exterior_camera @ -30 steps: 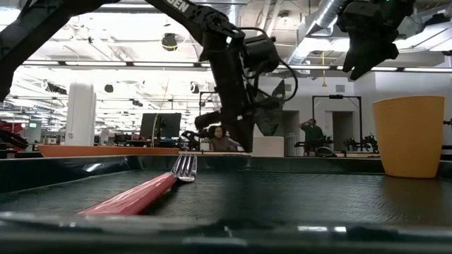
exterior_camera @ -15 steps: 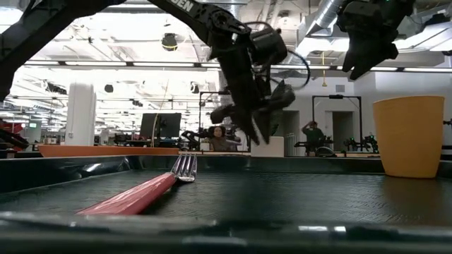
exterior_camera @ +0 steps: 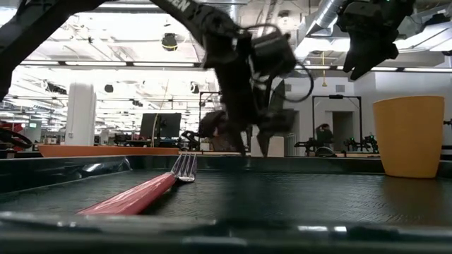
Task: Pick and place plate/cup/fork/spoon on tray
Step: Put the yellow spoon on the black tray to the left of the pink fork
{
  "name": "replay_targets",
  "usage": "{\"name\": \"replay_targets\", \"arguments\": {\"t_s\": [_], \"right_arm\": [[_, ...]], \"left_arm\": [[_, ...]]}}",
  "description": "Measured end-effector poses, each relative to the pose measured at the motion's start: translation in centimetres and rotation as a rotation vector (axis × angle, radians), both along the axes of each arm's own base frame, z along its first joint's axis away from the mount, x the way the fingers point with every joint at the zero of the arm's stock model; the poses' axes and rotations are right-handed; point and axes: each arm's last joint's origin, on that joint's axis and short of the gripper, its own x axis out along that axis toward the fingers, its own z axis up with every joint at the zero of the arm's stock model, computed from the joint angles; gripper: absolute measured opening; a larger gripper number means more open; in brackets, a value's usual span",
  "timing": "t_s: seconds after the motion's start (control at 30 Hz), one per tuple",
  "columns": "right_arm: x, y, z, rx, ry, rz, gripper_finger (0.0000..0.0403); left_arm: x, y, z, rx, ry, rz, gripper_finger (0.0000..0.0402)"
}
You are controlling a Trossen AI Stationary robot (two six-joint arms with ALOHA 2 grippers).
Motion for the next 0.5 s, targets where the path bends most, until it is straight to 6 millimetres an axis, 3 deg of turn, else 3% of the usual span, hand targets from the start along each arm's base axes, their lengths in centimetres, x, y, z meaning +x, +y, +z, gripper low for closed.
{"name": "replay_targets", "arguments": {"t_s": [0.13,0.27,0.5], "right_arm": [[0.0,0.0,0.0,-0.007,0.004,0.012,0.0244],[0.0,0.0,0.0,-0.006,0.004,0.011,0.0244],[0.0,0.0,0.0,-0.006,0.004,0.012,0.0244]], "left_arm": [[-0.5,0.2,-2.1,-0.025,-0.058,0.002,0.0201],[-1.1,0.9,-2.5,-0.03,-0.063,0.052,0.0178],[-1.5,1.4,-3.2,-0.05,-0.07,0.023,0.0092]]}}
